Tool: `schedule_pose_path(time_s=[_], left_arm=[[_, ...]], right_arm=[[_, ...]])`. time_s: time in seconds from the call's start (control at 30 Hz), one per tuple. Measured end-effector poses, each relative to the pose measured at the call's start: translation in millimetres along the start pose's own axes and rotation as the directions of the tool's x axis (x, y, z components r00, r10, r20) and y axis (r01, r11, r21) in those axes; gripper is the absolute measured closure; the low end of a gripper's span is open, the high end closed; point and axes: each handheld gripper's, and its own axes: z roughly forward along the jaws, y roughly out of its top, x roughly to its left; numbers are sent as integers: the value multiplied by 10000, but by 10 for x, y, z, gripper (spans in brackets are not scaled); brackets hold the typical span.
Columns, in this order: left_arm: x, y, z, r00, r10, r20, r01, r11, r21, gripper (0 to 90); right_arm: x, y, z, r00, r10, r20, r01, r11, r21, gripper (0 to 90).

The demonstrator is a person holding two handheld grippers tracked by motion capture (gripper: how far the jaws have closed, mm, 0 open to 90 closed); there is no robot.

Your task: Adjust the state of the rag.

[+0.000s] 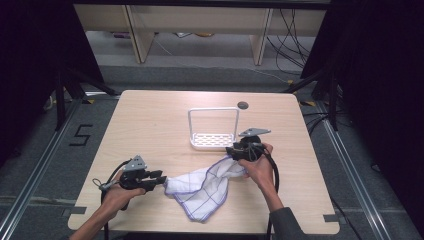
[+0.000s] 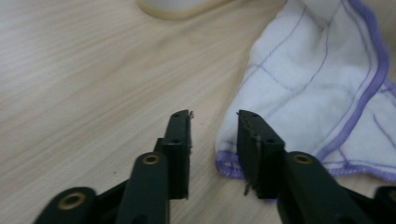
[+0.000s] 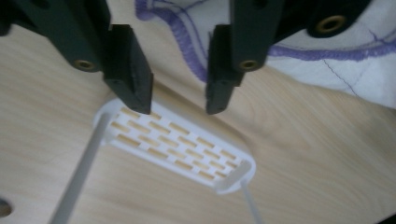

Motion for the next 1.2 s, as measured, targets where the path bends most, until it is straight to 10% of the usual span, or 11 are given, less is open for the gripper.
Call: schedule_pose_path(time_s=[0.1,0.37,0.53,0.93,1.2], left_arm=[[-105,75,-156,9999,-74,-78,71,9993,-377,562],[-755,91,-168,9886,570,1396,-534,9981,-295,525],[-977,34,34,9707,1176,2097,-1285,9910,388,497],[-1258,-2,341,9564,1237,2647,-1525,9841,911,457],[-1450,-3,637,9417,2384,2377,-2759,9510,1394,414]], right_arm=[[-28,26,-275,9994,-282,176,282,9996,-46,503],[-98,-426,-684,9991,-152,390,121,9969,776,484],[-80,-600,-638,10000,-27,29,24,9949,1006,483],[-69,-676,-486,9995,-287,-120,296,9960,848,452],[-44,-688,-376,9991,-389,-138,401,9936,1058,417]])
